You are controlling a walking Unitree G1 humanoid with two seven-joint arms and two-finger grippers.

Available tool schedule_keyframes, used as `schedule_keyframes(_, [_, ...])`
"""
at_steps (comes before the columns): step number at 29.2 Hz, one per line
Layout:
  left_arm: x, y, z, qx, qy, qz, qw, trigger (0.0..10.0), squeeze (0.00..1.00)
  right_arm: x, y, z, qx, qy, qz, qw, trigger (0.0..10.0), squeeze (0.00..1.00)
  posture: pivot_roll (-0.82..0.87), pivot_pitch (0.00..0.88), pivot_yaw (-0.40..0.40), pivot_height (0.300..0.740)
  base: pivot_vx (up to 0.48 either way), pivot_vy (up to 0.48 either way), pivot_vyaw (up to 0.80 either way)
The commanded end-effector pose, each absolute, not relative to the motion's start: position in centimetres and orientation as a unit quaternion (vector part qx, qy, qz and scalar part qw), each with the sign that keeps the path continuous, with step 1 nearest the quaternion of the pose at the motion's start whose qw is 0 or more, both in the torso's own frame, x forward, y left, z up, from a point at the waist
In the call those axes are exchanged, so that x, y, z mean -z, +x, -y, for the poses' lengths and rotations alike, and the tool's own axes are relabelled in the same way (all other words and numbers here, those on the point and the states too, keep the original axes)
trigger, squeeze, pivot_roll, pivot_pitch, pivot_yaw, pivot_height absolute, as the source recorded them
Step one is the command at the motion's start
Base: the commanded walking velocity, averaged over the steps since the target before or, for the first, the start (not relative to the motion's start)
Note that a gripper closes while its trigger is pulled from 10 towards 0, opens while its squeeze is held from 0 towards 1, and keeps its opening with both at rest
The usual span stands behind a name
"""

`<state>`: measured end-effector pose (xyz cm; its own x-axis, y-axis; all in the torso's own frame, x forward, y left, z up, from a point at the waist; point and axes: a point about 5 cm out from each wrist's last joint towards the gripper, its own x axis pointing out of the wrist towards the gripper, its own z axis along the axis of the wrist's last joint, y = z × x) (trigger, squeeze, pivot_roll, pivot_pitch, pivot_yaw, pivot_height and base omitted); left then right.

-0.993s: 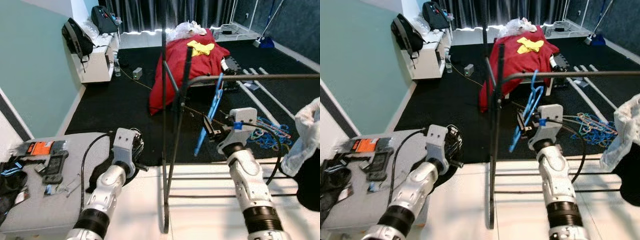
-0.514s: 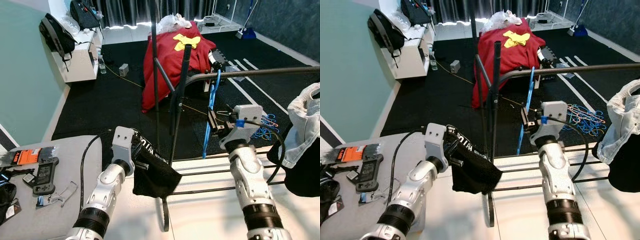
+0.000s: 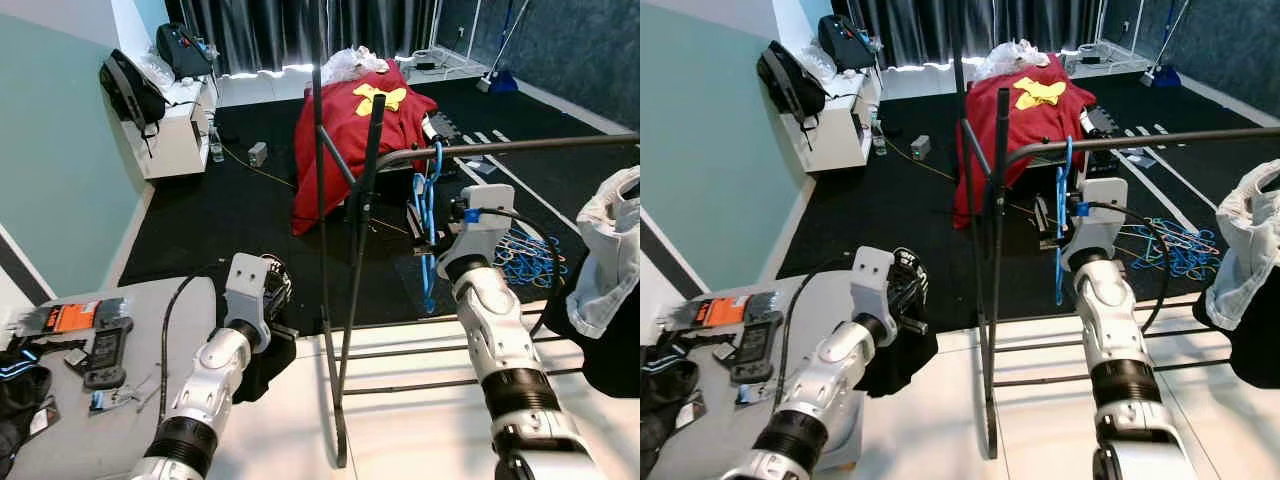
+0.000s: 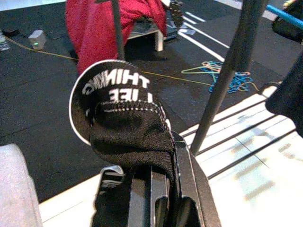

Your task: Hang hanger

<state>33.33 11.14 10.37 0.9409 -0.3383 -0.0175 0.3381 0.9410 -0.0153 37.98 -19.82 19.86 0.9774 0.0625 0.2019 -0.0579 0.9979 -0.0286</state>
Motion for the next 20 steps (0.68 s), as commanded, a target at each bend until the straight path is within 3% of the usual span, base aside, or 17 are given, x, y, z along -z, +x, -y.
schedule_keyframes(1, [-10.1, 32.8, -12.2, 0.173, 0.008, -0.016, 0.985, 10.0, 0.00, -20.3, 39.1, 20.2, -0.027, 0.007, 0.076, 0.997, 10.0, 0.00, -0.12, 0.106, 0.043, 0.740, 0.000, 0.000, 0.00])
schedule_keyframes(20, [-9.6, 31.1, -13.7, 0.154, 0.012, -0.028, 0.988, 10.0, 0.00, -22.0, 40.9, 20.1, -0.040, 0.008, 0.047, 0.998, 10.0, 0.00, -0.07, 0.153, 0.020, 0.740, 0.000, 0.000, 0.00])
